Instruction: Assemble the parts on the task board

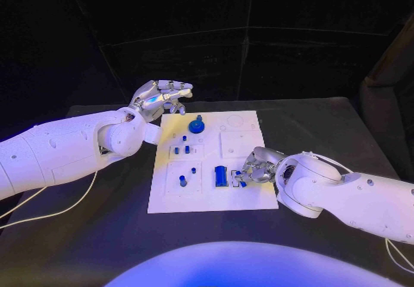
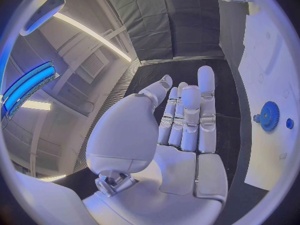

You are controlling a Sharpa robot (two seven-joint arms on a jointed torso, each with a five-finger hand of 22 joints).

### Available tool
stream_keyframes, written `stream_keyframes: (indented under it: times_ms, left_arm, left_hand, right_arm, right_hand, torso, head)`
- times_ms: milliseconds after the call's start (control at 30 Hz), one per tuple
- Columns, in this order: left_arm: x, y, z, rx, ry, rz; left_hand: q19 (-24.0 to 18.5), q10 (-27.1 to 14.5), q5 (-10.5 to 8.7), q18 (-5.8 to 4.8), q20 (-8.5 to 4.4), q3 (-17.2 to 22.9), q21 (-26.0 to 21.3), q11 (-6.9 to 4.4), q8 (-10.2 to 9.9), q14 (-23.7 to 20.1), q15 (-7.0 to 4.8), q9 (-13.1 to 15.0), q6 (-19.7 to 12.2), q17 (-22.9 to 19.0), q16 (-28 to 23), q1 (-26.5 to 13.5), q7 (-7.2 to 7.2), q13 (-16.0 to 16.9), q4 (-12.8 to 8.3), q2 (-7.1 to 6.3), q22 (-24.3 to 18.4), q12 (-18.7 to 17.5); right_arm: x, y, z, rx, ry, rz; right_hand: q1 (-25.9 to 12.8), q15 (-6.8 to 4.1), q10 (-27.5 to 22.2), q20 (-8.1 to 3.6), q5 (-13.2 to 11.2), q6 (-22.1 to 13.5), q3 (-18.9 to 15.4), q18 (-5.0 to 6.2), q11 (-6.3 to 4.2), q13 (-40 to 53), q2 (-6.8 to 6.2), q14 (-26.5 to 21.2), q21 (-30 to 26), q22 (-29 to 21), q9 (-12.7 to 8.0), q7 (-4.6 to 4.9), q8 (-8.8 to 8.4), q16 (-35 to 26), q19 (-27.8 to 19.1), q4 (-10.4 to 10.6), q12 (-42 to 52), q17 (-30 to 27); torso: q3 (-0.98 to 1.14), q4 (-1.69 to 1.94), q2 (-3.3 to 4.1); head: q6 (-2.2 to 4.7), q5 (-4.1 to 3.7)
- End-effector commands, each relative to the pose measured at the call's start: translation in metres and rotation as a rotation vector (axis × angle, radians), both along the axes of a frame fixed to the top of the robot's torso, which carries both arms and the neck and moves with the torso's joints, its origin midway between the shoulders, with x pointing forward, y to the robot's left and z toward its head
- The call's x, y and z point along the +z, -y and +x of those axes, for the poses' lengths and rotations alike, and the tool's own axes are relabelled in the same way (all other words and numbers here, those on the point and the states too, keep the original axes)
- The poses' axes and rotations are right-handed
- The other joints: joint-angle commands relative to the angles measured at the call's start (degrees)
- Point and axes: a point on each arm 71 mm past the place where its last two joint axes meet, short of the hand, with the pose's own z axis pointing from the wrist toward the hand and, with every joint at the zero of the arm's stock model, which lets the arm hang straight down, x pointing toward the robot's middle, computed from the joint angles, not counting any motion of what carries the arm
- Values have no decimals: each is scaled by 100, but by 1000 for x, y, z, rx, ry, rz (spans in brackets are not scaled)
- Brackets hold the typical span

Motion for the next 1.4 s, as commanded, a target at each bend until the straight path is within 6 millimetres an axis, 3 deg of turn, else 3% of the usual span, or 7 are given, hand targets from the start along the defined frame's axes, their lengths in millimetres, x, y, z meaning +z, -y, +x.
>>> stream_keyframes:
  times_ms: [33, 600, 1167, 1267, 1400]
  left_arm:
    - [1, 2, 0, -13, 2, -10]
    - [1, 2, -1, -16, -1, -10]
    - [1, 1, -1, -18, -5, -9]
    - [1, 1, -1, -19, -6, -8]
    - [1, 2, -1, -20, -7, -9]
  left_hand:
    - [-7, -35, 3, 77, 24, -45, -29, -2, 31, -38, -17, -1, -32, -6, -31, 25, 8, 10, 4, 52, -7, 20]
    - [-5, -51, 3, 76, 25, -65, -39, 1, 35, -47, -15, -2, -41, -18, -29, 25, 11, 8, 8, 59, -13, 33]
    - [-5, -56, 3, 76, 25, -72, -42, 2, 35, -50, -14, -3, -45, -26, -31, 24, 12, 7, 9, 58, -15, 35]
    - [-5, -56, 3, 76, 25, -72, -42, 2, 35, -50, -14, -3, -45, -26, -31, 24, 12, 7, 9, 58, -15, 35]
    - [-5, -56, 3, 76, 25, -72, -42, 2, 35, -50, -14, -3, -45, -26, -31, 24, 12, 7, 9, 58, -15, 35]
  right_arm:
    - [0, -4, 0, 1, -14, 1]
    - [-1, -12, 3, 13, 2, -1]
    - [-2, -9, 9, 36, 56, -80]
    - [-1, -9, 9, 38, 60, -81]
    - [-1, -11, 9, 43, 62, -82]
  right_hand:
    - [-76, -56, 47, -9, 18, 92, 15, -85, -13, 13, -7, 406, 16, 7, 10, -30, -32, 14, 45, 43, 30, 513]
    - [-192, -69, 126, -23, -46, 176, 55, -86, -28, 120, -31, 412, 19, 13, 44, -48, -60, 37, 48, 121, 126, 552]
    - [-647, -68, 207, -26, -339, 290, -71, -83, -27, 268, -84, 412, 7, -1, 127, -51, -134, 45, 41, 137, 214, 574]
    - [-700, -64, 201, -23, -499, 295, -112, -81, -21, 269, -102, 409, -1, -13, 146, -44, -153, 38, 34, 135, 194, 566]
    - [-840, -54, 201, -14, -904, 311, -210, -81, -8, 285, -112, 407, -6, -16, 183, -31, -180, 31, 30, 141, 178, 560]
  torso:
    - [3, -6, -1]
    - [-3, -4, -5]
    - [3, -8, -1]
    - [2, -10, -5]
    - [2, -5, -3]
  head:
    - [-4, -1]
    - [-8, 24]
    - [-22, 23]
    - [-26, 20]
    - [-27, 20]
